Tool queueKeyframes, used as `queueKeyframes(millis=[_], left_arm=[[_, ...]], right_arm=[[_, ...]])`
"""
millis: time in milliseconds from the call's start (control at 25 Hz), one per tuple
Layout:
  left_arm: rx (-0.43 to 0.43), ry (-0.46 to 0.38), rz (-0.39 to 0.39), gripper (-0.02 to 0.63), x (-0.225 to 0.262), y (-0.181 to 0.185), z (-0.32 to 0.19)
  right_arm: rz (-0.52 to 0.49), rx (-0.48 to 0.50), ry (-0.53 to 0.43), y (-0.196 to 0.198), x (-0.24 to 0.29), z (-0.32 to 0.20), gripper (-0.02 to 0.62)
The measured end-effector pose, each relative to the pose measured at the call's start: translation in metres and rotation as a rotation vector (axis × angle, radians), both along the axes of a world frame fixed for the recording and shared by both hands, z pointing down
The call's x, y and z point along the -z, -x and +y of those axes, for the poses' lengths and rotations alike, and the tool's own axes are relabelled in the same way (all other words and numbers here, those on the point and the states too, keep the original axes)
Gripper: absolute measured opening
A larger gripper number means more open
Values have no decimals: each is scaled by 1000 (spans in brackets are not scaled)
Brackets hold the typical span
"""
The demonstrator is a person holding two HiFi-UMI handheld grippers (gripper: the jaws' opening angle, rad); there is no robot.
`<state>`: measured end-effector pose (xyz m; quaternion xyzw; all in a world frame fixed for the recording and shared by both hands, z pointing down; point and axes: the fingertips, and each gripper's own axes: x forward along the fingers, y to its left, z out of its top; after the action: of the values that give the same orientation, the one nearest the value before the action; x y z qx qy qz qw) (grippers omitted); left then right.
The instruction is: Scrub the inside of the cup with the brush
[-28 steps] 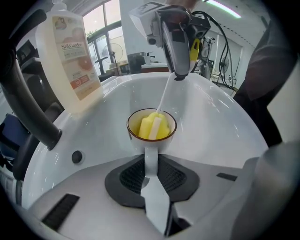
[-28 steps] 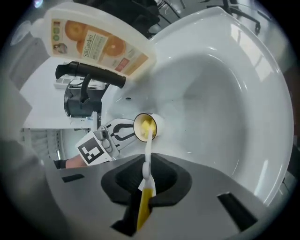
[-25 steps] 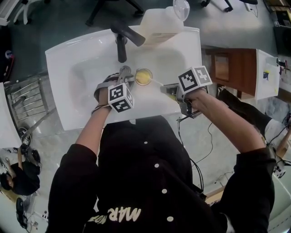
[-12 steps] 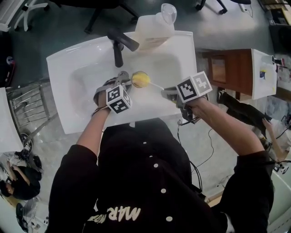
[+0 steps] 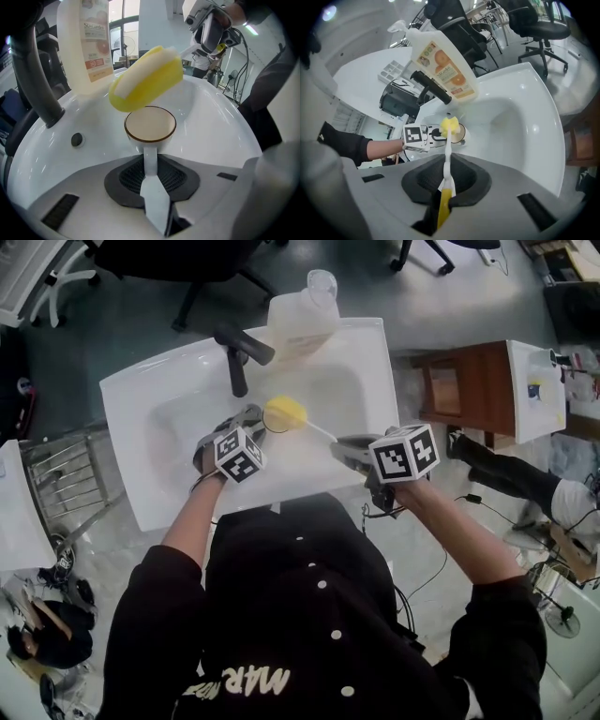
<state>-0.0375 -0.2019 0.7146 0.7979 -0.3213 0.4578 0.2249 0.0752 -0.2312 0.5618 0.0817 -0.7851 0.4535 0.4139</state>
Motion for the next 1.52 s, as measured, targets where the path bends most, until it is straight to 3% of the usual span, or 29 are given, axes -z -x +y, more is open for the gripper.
queueKeyframes(millis=[320, 560, 760, 880, 1000, 1120, 1320, 1520], left_arm=[[50, 41, 49, 124, -4, 6, 6], [38, 49, 48, 179, 2, 7, 7], [65, 16, 36, 187, 18, 20, 15], [100, -19, 29, 178, 37, 35, 22], [137, -96, 21, 131, 61, 50, 24], [197, -238, 60, 78, 106, 66, 19], [292, -451, 112, 31, 196, 88, 12], [373, -631, 180, 26, 284, 106, 7]], right_arm=[[-51, 56, -191, -5, 25, 12, 44], [-137, 96, -377, 3, 63, 16, 44], [-295, 80, -544, 12, 107, 13, 44], [-464, 95, -669, 25, 148, 14, 44], [-632, 76, -802, 40, 198, 12, 44], [-715, 37, -906, 48, 235, 4, 44], [-734, -75, -1035, 51, 276, -30, 44], [-717, -174, -1152, 47, 302, -58, 44]])
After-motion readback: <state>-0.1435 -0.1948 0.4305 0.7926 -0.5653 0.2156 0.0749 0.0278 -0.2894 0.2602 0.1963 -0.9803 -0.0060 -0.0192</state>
